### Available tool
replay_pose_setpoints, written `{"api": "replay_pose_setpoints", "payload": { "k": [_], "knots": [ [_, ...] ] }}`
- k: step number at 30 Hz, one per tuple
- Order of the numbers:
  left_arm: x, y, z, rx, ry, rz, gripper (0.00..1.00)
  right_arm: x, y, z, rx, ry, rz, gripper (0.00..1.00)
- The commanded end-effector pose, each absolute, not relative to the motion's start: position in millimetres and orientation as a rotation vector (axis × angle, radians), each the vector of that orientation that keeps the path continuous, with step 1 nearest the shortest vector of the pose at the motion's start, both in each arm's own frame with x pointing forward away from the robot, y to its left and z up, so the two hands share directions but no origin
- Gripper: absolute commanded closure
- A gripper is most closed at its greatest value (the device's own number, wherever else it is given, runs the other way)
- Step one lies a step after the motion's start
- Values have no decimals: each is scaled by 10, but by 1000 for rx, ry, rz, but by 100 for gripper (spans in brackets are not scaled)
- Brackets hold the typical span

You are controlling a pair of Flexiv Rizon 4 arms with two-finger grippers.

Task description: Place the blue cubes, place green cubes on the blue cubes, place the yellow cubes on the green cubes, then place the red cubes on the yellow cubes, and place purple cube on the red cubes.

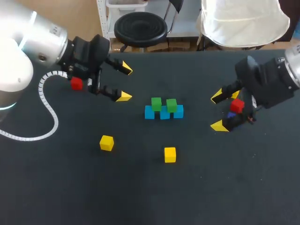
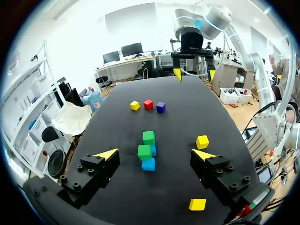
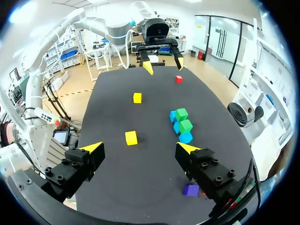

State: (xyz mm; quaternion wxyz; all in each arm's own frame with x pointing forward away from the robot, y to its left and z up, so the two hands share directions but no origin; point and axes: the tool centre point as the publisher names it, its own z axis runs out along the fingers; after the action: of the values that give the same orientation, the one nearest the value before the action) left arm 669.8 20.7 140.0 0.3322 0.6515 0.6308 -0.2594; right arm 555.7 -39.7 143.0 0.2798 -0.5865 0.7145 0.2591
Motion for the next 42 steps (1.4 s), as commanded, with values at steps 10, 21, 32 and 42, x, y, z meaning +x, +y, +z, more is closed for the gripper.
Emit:
{"api": "replay_pose_setpoints", "payload": {
  "k": [10, 21, 32, 42],
  "knots": [
    [6949, 383, 1236, 1675, 1668, -686, 0, 5562, -392, 1430, -1573, 1916, 695, 0],
    [7260, 468, 1125, 1740, 1687, -703, 0, 5562, -392, 1430, -1573, 1916, 695, 0],
    [7265, 470, 1124, 1740, 1691, -710, 0, 5427, -280, 1444, -1596, 1908, 700, 0],
    [7265, 470, 1124, 1740, 1691, -710, 0, 4672, -133, 1352, -1544, 1923, 735, 0]
  ]
}}
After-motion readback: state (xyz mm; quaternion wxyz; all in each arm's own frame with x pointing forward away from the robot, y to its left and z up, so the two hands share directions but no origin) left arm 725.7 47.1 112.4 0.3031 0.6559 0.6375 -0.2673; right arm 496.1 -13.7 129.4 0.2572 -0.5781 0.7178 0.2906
